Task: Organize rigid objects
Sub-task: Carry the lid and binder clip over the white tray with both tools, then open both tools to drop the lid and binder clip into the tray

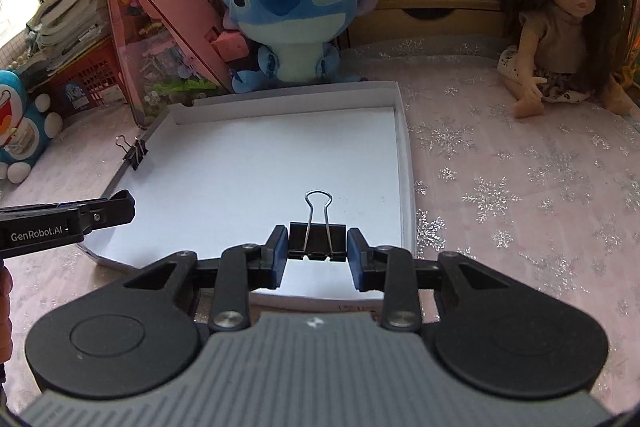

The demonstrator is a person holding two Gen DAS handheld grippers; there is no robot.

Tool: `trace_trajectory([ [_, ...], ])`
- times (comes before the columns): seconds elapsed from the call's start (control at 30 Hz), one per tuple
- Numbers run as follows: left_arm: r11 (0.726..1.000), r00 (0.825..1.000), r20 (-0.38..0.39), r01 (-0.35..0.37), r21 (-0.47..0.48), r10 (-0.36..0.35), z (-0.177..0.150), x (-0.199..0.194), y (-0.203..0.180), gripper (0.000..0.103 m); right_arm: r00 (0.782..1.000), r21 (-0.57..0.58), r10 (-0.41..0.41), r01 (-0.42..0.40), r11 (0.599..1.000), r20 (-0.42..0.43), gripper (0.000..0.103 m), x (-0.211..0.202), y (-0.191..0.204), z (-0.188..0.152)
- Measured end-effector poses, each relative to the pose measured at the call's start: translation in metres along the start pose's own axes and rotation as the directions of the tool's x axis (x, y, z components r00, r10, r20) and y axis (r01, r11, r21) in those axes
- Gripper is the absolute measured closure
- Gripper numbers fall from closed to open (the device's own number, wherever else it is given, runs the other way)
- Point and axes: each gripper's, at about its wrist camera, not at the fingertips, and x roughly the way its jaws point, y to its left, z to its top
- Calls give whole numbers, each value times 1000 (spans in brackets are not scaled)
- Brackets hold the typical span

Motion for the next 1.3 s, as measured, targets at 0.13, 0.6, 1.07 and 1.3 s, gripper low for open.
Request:
trace_trajectory([
  [0.13, 1000, 999, -31, -13, -3, 13, -3, 17, 0, 73, 999, 10, -14, 14, 1000, -41, 66, 18, -2, 1],
  [0.6, 998, 996, -65, -56, 11, 57, -14, 42, 0, 73, 996, -58, -53, 48, 997, -78, 66, 37, 10, -4],
  [1.07, 995, 997, -39, -64, 75, 67, -18, 41, -8, 73, 996, -73, -67, 63, 995, -55, 58, 34, 14, -5],
  [1.3, 994, 998, 19, -56, 89, 55, -20, 18, -11, 52, 998, -106, -61, 63, 992, 23, 40, 12, 19, -6],
])
